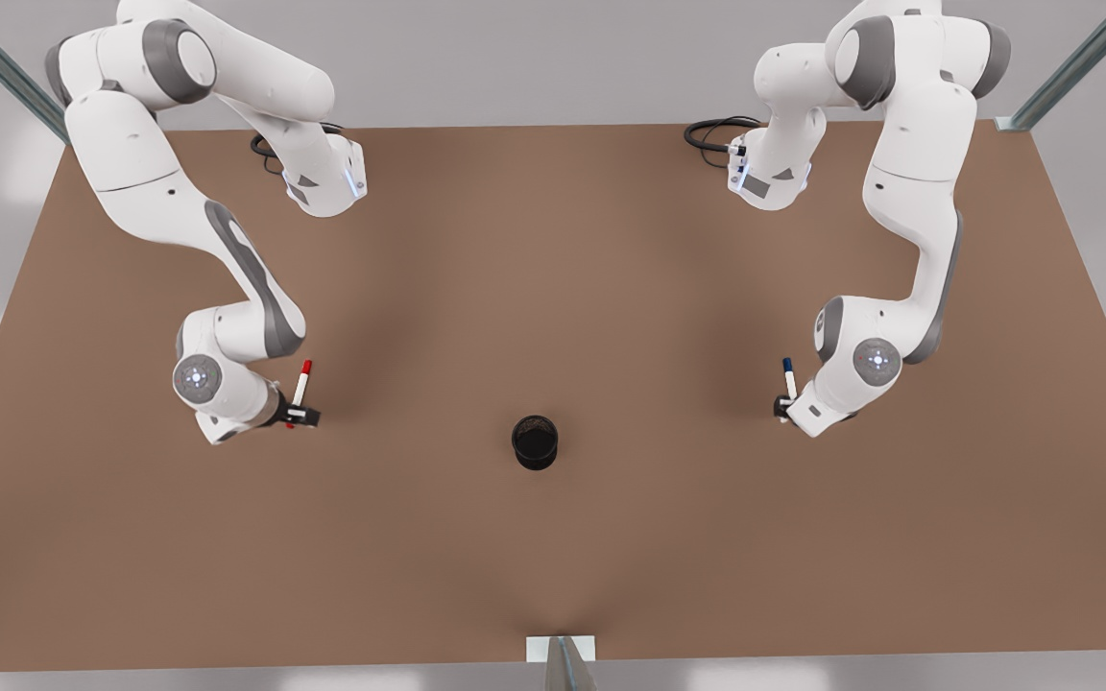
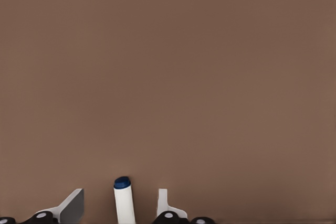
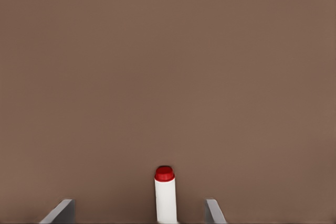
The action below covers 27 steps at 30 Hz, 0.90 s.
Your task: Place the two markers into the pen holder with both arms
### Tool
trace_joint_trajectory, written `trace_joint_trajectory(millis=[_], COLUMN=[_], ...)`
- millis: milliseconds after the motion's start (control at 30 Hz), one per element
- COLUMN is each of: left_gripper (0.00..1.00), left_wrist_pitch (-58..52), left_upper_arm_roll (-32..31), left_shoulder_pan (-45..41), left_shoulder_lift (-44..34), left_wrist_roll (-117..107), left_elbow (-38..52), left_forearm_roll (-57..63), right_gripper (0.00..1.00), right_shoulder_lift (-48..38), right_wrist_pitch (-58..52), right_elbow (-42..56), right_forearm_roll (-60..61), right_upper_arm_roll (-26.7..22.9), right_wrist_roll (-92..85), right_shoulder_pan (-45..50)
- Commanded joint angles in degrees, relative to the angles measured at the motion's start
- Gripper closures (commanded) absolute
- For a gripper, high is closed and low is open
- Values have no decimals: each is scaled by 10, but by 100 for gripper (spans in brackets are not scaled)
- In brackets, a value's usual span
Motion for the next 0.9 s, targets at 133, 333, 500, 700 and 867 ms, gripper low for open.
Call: trace_joint_trajectory(millis=[133, 333, 500, 700, 867], left_gripper=[25, 27, 38, 60, 64], left_wrist_pitch=[6, 6, 6, 5, 5], left_upper_arm_roll=[0, 1, 1, 1, 1], left_shoulder_pan=[7, 10, 9, 9, 8], left_shoulder_lift=[3, 7, 9, 8, 9], left_wrist_roll=[5, -31, -34, -35, -39], left_elbow=[-12, -13, -13, -14, -15], left_forearm_roll=[0, 0, 0, 0, 0], right_gripper=[9, 30, 34, 45, 54], right_shoulder_lift=[-4, 3, 11, 10, 11], right_wrist_pitch=[44, 44, 48, 47, 47], right_elbow=[-29, -28, -28, -32, -32], right_forearm_roll=[-13, -17, -37, -38, -38], right_upper_arm_roll=[15, 15, 15, 15, 15], right_wrist_roll=[-33, -33, -33, -33, -33], right_shoulder_pan=[-34, -29, -34, -33, -33])
